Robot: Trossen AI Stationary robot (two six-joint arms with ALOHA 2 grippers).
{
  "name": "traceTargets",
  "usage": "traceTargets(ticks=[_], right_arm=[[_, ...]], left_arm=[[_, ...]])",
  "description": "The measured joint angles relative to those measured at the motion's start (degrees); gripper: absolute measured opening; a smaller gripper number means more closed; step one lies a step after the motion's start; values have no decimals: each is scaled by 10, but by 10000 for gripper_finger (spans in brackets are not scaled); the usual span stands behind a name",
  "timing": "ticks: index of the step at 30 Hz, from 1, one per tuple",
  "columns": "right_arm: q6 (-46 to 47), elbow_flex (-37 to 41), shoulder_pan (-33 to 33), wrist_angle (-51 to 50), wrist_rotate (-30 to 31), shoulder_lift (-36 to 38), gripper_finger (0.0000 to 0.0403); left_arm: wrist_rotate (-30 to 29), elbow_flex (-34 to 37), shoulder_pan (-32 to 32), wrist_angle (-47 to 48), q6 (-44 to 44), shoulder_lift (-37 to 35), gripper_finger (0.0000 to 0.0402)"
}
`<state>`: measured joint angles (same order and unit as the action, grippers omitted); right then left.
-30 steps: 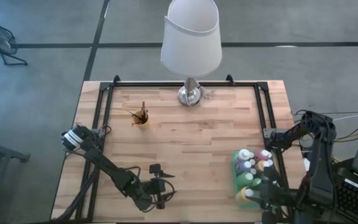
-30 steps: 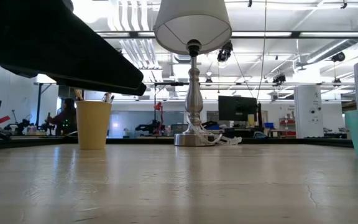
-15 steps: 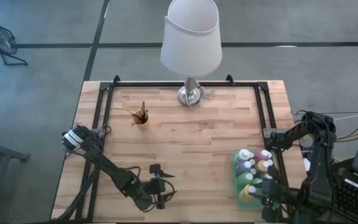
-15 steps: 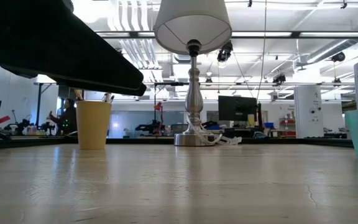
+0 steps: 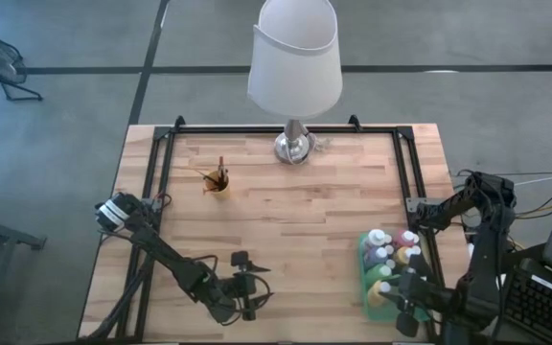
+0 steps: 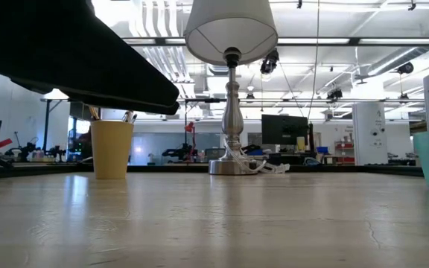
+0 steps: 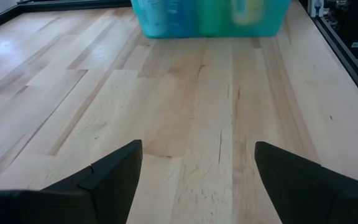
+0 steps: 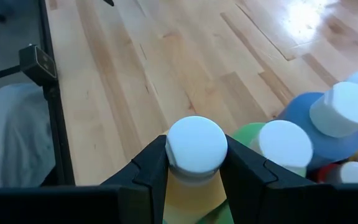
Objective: Pick & Place Paint Supplies
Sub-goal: Put the yellow paint bottle into the green bin
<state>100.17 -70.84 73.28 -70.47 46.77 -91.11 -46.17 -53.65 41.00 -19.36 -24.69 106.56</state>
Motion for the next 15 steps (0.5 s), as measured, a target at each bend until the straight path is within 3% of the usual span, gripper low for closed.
traceTargets(ticks=[11,15], right_arm=[[0,40,0,39,18,1,113],[1,38,0,41,8,0,145]], left_arm=[[0,0,-1,-1,0,0,314],[0,0,-2,-1,0,0,314]])
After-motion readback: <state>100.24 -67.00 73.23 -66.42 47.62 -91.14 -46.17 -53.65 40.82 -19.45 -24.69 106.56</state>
